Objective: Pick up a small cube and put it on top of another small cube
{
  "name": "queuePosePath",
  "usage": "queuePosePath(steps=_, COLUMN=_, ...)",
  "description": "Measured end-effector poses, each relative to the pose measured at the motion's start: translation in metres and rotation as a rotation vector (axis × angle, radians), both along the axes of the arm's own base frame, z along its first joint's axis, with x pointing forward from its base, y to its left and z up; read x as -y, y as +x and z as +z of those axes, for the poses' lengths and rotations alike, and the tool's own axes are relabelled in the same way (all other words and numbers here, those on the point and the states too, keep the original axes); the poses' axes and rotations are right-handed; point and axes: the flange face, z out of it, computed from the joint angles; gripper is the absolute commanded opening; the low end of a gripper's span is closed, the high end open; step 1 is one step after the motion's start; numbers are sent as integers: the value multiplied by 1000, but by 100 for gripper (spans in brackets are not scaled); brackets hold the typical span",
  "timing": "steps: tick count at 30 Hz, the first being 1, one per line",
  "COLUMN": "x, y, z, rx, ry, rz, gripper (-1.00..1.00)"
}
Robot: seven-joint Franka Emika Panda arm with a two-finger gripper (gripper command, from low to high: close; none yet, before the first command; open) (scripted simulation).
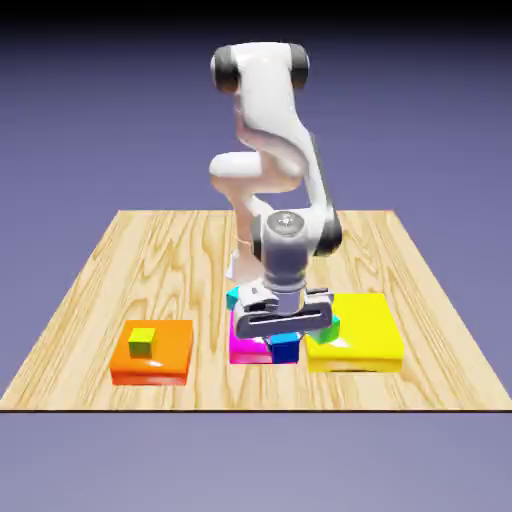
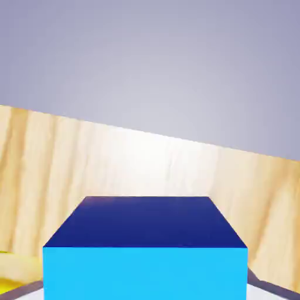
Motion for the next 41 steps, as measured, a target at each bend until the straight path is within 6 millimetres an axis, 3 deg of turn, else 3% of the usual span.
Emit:
queuePosePath(steps=16, x=-59, y=-48, z=52, rx=28, ry=-4, rz=864, gripper=-100)
queuePosePath(steps=32, x=-97, y=-103, z=92, rx=9, ry=-47, rz=1684, gripper=-100)
queuePosePath(steps=33, x=-97, y=-103, z=92, rx=9, ry=-47, rz=1684, gripper=-100)
queuePosePath(steps=37, x=-93, y=-100, z=33, rx=9, ry=-47, rz=1681, gripper=-100)
queuePosePath(steps=38, x=-93, y=-101, z=22, rx=9, ry=-47, rz=1682, gripper=100)
queuePosePath(steps=40, x=-93, y=-101, z=22, rx=10, ry=-47, rz=1684, gripper=100)
queuePosePath(steps=41, x=-95, y=-100, z=37, rx=11, ry=-48, rz=1684, gripper=100)
